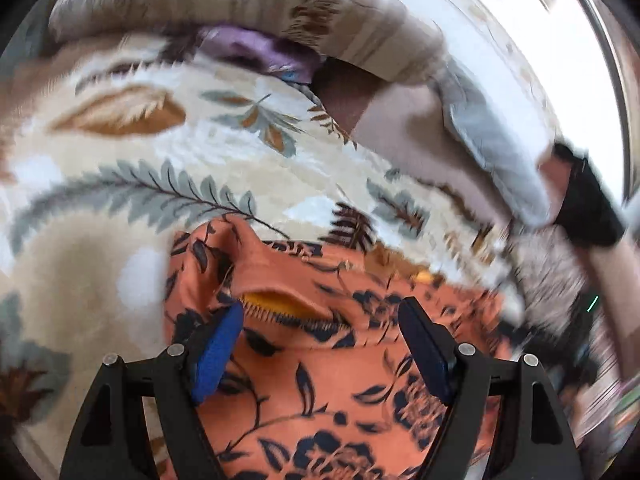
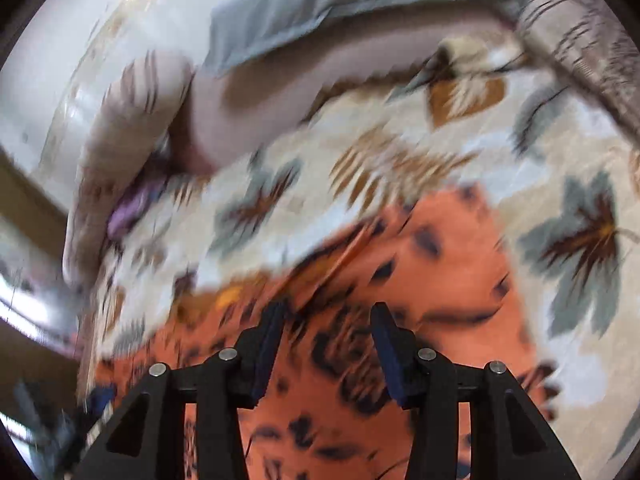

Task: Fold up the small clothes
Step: 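Grasp the folded edge with both grippers and fold it over again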

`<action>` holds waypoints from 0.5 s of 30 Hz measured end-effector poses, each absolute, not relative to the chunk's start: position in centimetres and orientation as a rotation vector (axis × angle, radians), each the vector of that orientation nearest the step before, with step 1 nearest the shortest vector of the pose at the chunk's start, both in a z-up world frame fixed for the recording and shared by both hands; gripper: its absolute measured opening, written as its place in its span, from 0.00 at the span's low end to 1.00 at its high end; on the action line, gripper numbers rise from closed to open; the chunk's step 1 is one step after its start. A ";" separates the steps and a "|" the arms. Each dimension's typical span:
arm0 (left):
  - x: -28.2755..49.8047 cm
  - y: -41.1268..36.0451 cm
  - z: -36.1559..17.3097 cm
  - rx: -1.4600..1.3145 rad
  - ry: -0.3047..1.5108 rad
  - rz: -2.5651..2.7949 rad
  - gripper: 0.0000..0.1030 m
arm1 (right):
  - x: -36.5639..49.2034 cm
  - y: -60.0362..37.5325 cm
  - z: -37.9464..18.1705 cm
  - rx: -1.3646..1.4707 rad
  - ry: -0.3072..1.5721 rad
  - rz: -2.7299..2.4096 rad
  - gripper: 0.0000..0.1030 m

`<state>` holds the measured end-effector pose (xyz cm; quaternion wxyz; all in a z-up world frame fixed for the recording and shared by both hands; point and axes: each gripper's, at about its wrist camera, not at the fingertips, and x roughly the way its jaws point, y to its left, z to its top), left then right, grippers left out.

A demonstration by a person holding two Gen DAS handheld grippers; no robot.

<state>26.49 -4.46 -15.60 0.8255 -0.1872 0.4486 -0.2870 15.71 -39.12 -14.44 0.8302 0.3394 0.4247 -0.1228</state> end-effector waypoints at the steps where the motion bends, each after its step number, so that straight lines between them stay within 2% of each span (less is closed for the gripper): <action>1: 27.2 -4.3 -15.7 -0.443 0.948 -0.619 0.78 | 16.2 -38.1 -15.1 0.704 0.947 -0.235 0.48; 4: 29.1 -4.2 -15.7 -0.518 0.950 -0.614 0.78 | 16.8 -35.8 -16.1 0.645 0.994 -0.228 0.48; 11: 30.8 -0.9 -14.4 -0.694 0.880 -0.549 0.78 | 18.7 -32.4 -16.3 0.532 0.966 -0.106 0.48; 15: 30.4 -0.4 -13.4 -0.636 0.865 -0.495 0.78 | 21.5 -29.9 -16.5 0.371 0.964 -0.092 0.48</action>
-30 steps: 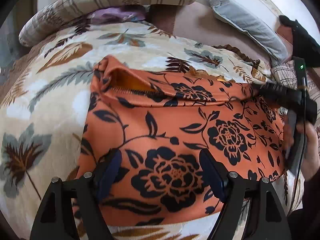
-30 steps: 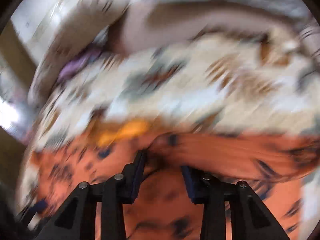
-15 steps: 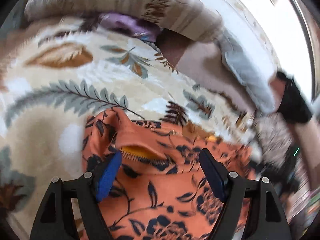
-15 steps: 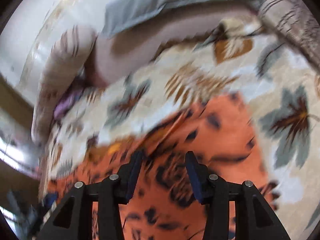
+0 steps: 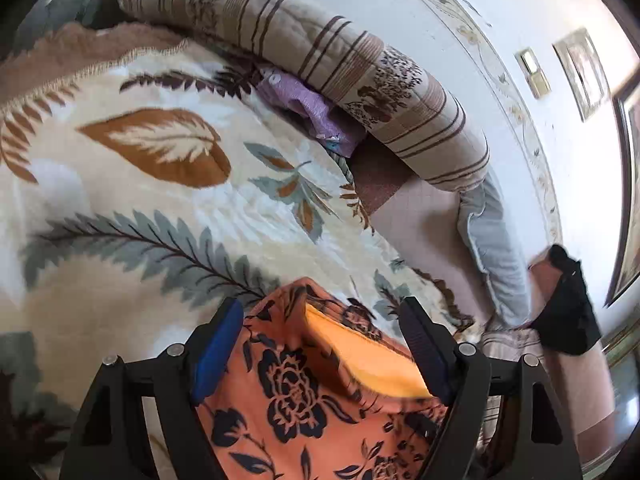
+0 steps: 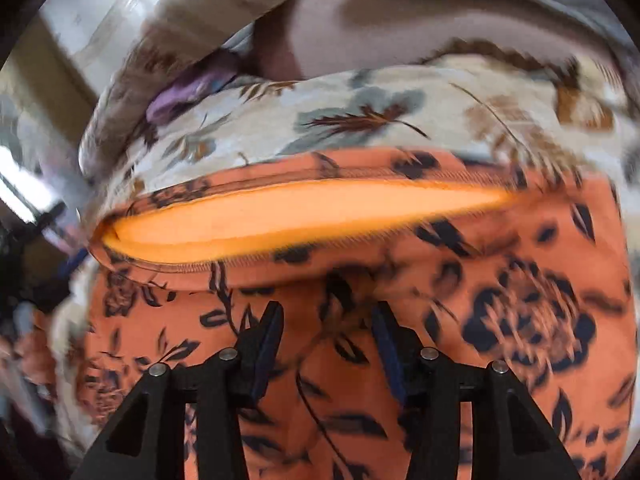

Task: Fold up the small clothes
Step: 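Grasp the folded edge with both grippers and fold it over again, then release the blouse with both grippers and flatten the folded rectangle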

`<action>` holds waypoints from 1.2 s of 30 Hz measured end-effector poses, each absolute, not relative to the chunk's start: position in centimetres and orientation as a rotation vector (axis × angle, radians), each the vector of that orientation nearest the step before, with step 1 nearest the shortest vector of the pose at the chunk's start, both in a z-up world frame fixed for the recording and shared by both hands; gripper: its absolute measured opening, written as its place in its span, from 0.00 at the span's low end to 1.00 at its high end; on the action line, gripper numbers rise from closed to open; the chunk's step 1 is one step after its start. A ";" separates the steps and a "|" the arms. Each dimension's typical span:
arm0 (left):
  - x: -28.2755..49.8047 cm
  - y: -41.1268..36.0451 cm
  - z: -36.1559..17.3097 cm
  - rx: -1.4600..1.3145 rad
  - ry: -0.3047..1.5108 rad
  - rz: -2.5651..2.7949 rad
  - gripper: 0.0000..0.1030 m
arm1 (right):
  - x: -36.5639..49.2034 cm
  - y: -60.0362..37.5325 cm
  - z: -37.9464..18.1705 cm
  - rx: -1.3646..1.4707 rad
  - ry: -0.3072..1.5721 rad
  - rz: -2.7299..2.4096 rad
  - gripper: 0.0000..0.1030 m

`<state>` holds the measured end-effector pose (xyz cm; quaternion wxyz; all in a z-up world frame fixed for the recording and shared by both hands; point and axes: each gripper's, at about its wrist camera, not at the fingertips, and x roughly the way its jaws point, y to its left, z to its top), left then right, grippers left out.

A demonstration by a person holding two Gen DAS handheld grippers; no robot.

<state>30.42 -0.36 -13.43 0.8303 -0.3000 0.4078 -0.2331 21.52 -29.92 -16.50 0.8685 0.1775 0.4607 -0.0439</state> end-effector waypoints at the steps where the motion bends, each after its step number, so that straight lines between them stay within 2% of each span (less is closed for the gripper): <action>1: 30.1 -0.9 -13.2 -0.604 0.877 -0.506 0.78 | 22.0 -29.7 -16.5 0.338 0.948 -0.104 0.48; 7: 28.0 -5.9 -13.5 -0.405 0.971 -0.696 0.78 | 21.9 -34.8 -16.6 0.501 0.780 -0.281 0.48; 11: 27.2 -8.6 -14.8 -0.268 1.003 -0.734 0.78 | 20.5 -38.2 -15.6 0.616 0.746 -0.331 0.48; 15: 28.8 -7.6 -16.9 -0.257 1.044 -0.581 0.78 | 18.8 -39.4 -14.1 0.624 0.772 -0.372 0.52; 17: 29.5 -6.3 -17.5 -0.340 1.057 -0.592 0.78 | 17.9 -40.3 -14.1 0.658 0.802 -0.385 0.52; 22: 29.4 -4.1 -16.3 -0.365 0.979 -0.491 0.78 | 15.4 -42.6 -16.2 0.731 0.897 -0.461 0.52; 26: 29.5 -2.8 -16.5 -0.423 1.000 -0.470 0.78 | 14.4 -44.2 -18.4 0.840 0.933 -0.455 0.52; 32: 28.4 -3.9 -14.5 -0.270 0.890 -0.418 0.78 | 14.7 -43.4 -16.7 0.832 0.879 -0.393 0.53; 36: 29.1 -5.6 -16.1 -0.154 0.977 -0.415 0.78 | 16.3 -42.3 -17.9 0.792 0.924 -0.369 0.57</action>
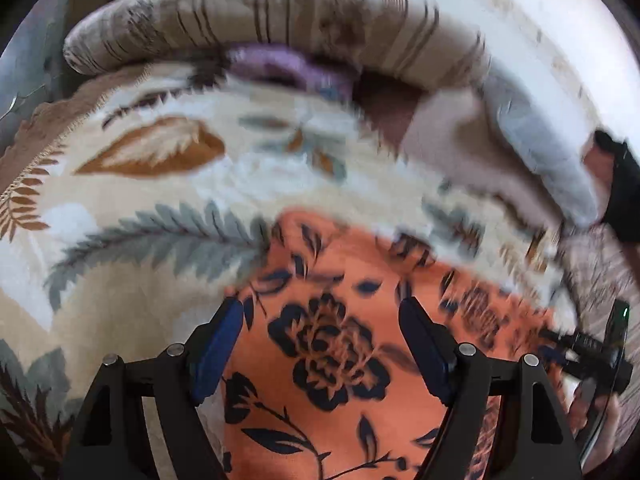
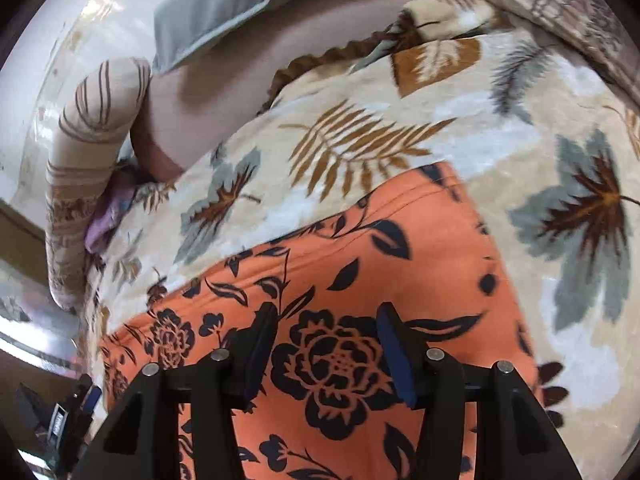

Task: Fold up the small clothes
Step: 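Release the blouse with both grippers and flatten the folded rectangle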

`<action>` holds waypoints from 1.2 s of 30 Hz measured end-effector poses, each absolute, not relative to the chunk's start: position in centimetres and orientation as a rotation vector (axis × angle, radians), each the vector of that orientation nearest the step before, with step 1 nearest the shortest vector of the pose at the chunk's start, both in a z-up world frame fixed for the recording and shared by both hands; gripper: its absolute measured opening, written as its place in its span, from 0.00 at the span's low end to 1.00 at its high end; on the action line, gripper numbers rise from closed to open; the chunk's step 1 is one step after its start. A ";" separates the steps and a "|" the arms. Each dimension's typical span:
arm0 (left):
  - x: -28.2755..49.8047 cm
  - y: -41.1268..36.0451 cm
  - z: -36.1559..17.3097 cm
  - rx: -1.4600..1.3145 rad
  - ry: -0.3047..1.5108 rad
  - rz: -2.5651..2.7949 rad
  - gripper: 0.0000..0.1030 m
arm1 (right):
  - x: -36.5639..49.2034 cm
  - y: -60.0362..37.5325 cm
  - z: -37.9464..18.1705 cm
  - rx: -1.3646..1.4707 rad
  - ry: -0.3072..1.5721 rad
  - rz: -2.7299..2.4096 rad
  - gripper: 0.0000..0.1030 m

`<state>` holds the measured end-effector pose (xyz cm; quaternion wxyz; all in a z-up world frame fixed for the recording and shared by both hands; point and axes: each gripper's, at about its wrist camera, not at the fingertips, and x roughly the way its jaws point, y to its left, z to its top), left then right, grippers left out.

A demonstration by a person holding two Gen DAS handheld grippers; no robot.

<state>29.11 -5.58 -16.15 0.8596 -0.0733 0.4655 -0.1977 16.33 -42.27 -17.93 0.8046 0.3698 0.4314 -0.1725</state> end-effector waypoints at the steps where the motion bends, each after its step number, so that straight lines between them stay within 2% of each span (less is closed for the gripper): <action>1: 29.3 -6.1 -16.8 -0.102 1.013 -0.392 0.78 | 16.8 -42.1 -18.5 0.776 0.949 -0.376 0.57; 6: 28.1 -7.5 -16.9 0.050 1.016 -0.369 0.79 | 16.6 -41.4 -17.1 0.761 0.934 -0.352 0.57; 15: 20.9 -6.8 -14.3 0.052 0.947 -0.389 0.79 | 11.9 -39.6 -14.6 0.846 0.909 -0.270 0.57; 20: 18.0 -6.7 -16.4 0.133 0.998 -0.362 0.79 | 8.0 -38.7 -15.7 0.883 0.948 -0.289 0.57; 24: 16.0 -7.7 -17.1 0.299 0.944 -0.354 0.80 | 6.7 -38.2 -18.3 0.943 1.023 -0.269 0.57; 36: 14.0 -6.7 -17.7 0.311 0.946 -0.391 0.84 | 4.1 -35.0 -18.8 0.790 1.029 -0.277 0.57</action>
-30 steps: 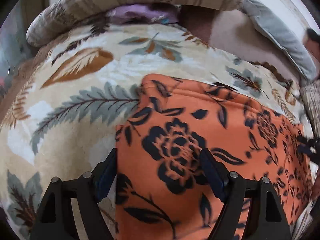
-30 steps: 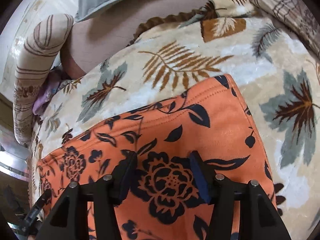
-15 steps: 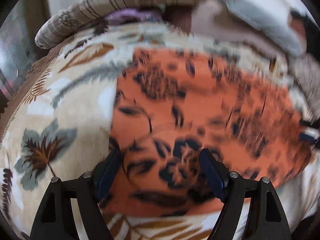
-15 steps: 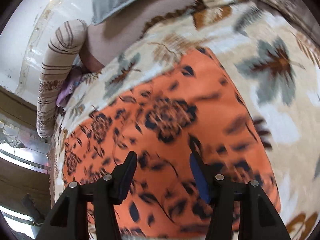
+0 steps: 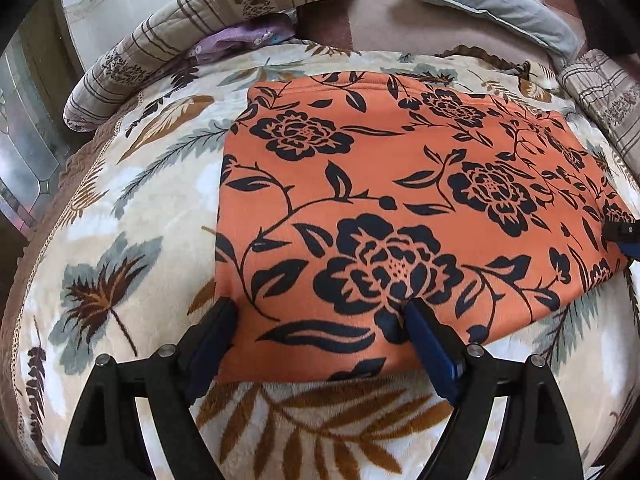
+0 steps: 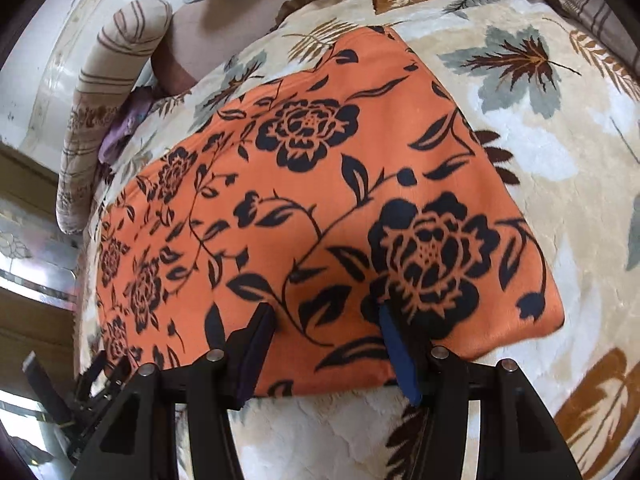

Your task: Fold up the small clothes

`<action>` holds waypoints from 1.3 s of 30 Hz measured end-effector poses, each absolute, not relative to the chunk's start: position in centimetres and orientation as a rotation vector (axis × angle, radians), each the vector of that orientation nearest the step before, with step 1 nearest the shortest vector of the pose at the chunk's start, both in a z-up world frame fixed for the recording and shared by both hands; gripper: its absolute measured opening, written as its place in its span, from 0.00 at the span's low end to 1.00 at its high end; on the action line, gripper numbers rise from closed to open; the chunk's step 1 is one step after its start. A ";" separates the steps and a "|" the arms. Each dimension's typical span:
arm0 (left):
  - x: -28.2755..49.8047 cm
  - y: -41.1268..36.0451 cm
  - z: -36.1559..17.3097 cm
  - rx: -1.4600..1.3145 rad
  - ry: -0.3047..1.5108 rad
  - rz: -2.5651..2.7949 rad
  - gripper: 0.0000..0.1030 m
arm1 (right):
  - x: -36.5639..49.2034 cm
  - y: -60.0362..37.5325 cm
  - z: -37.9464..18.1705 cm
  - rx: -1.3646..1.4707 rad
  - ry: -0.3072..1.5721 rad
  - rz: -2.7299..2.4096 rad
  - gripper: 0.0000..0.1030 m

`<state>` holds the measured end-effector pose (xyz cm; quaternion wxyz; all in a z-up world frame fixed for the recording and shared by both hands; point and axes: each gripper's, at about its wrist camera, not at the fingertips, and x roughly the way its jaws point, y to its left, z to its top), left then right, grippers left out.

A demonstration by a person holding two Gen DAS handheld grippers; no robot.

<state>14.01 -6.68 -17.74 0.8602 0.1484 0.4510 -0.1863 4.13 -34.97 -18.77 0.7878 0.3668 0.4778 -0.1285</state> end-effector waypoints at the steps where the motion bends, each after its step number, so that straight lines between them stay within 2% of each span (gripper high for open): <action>1: 13.9 -6.6 -17.8 0.313 0.947 -0.393 0.84 | 4.0 -34.8 -18.8 0.784 1.027 -0.276 0.57; 10: 12.3 -5.0 -16.8 0.233 0.936 -0.445 0.84 | 2.3 -34.8 -17.9 0.811 0.963 -0.274 0.57; 19: 9.8 -2.6 -13.6 0.059 0.822 -0.540 0.84 | -2.3 -34.7 -15.5 0.869 0.784 -0.195 0.57; 22: 8.9 -2.2 -13.1 0.021 0.816 -0.608 0.84 | -4.2 -34.6 -15.8 0.935 0.743 -0.155 0.63; 29: 9.1 -1.3 -14.2 -0.087 0.916 -0.641 0.87 | -7.1 -35.5 -18.9 1.211 0.711 -0.093 0.67; 31: 9.7 -1.0 -15.0 -0.148 0.980 -0.657 0.87 | -7.2 -35.6 -19.0 1.242 0.694 -0.090 0.71; 39: 11.6 0.0 -16.4 -0.325 1.057 -0.662 0.87 | -6.0 -35.3 -20.4 1.287 0.724 -0.095 0.72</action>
